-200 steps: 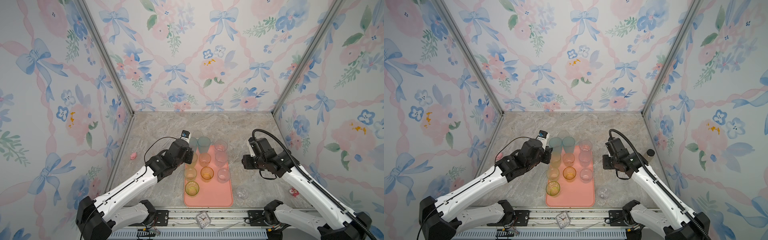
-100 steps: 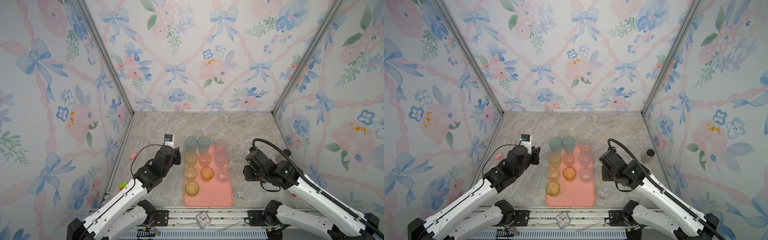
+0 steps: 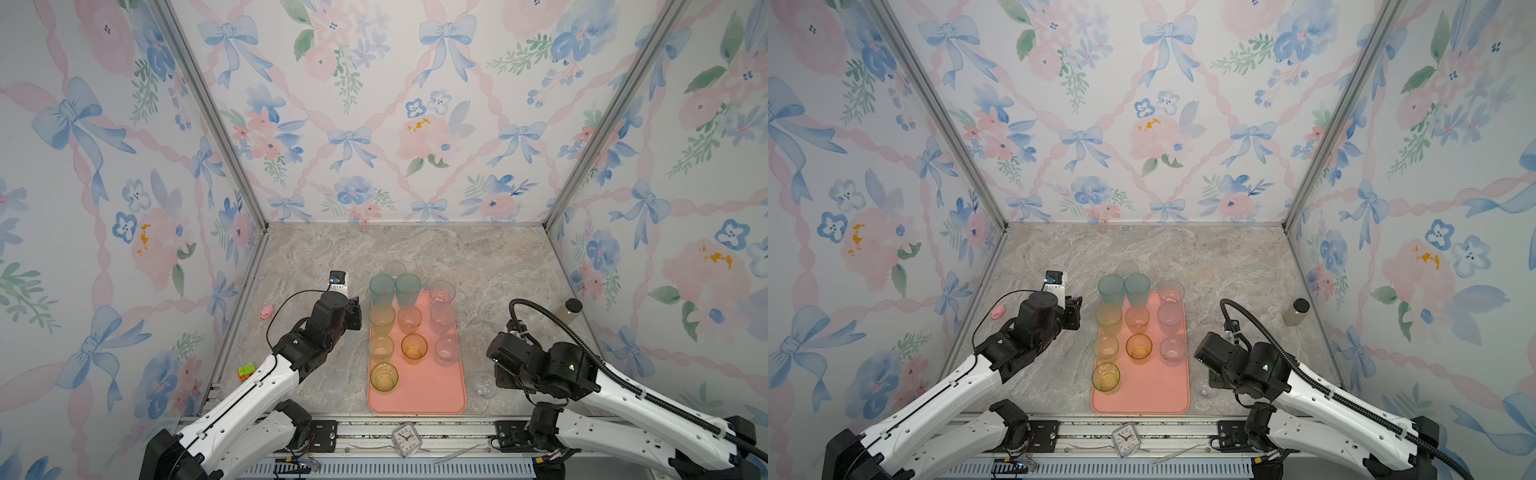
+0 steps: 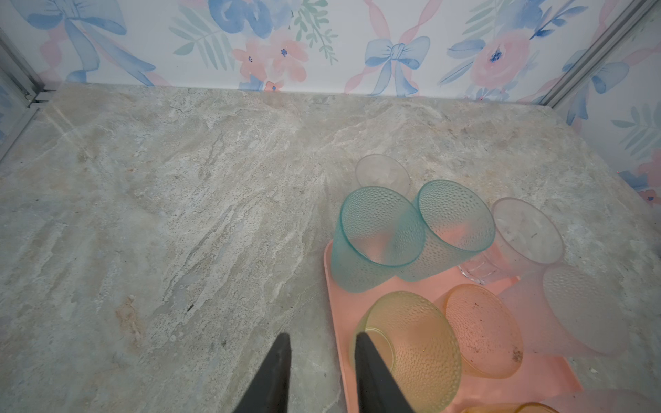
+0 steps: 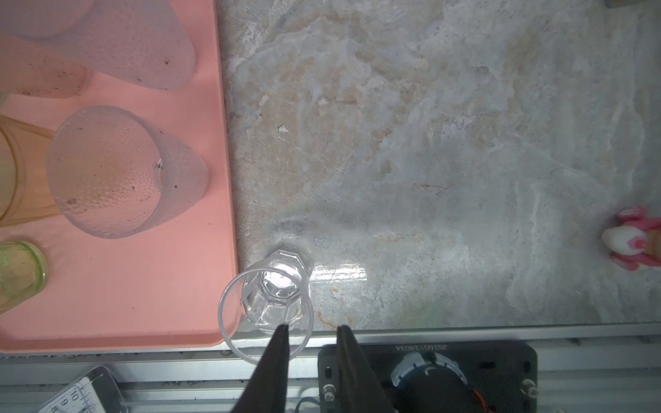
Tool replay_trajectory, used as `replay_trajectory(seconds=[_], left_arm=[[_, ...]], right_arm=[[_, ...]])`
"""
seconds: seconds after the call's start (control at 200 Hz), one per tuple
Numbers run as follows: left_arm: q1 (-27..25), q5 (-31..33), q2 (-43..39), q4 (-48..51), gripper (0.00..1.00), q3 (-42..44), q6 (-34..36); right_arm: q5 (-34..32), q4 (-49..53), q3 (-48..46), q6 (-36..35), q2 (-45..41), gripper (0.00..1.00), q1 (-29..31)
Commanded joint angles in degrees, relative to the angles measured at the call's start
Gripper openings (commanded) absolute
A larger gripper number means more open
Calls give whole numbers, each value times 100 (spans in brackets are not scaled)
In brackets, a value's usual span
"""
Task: Place the glasses into the tray
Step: 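Lower the right gripper onto the small clear faceted glass and close on it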
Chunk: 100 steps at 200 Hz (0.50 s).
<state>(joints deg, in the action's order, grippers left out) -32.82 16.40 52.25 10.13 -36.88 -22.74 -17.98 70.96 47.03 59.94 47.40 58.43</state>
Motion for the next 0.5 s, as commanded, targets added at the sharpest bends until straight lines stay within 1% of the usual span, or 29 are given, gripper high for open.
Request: replay_trajectory(seconds=[0.0,0.285,0.495], left_arm=[[65,-129,51,-165,33,72,42],[89,-206,93,-222,33,93,15],[88,-234,136,-248,33,114,-2]], right_arm=[[67,122,-242,467,-167,24,118],[351,-114,-634,702,-457,17,201],[523,-342,-802,712,-338,16,225]])
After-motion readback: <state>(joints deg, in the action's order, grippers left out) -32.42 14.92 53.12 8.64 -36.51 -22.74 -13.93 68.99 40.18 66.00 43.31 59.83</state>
